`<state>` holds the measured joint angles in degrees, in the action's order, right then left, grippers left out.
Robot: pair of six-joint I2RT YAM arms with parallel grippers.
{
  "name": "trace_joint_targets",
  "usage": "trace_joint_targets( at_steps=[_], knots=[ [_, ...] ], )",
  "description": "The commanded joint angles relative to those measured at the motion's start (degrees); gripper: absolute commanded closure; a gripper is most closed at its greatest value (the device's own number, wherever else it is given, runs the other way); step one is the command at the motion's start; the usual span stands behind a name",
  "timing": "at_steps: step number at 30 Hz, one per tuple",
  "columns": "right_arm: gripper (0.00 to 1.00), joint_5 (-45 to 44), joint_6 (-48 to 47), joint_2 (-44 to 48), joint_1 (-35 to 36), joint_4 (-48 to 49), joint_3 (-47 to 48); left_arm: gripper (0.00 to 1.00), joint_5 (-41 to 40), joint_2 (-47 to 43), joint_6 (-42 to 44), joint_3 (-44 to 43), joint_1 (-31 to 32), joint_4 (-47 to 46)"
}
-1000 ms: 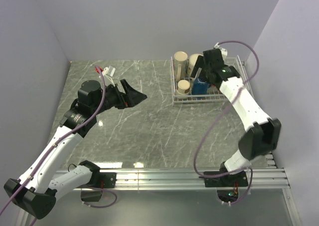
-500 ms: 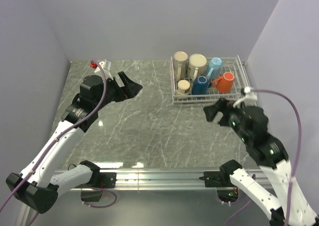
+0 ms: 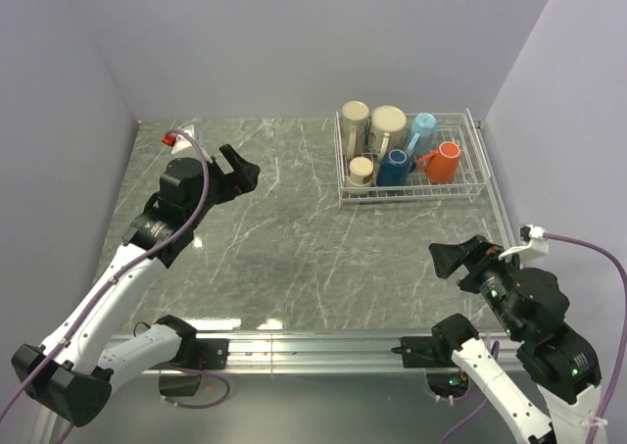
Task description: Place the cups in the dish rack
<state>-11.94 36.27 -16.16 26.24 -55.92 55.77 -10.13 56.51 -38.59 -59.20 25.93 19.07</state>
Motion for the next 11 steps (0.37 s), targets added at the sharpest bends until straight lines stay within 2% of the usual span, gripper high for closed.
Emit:
trace_joint_targets(
  at_steps=[1,11],
  knots=[
    [0.00,-2.29,1.52,2.62,0.04,-1.56,-0.48,0.01,-3.93,-2.54,-0.17,1.80,-0.27,-2.63],
    [0.00,-3.26,0.91,3.25,0.04,-3.40,0.48,0.01,-7.44,-3.51,-0.87,3.56,-0.18,-1.23]
  ],
)
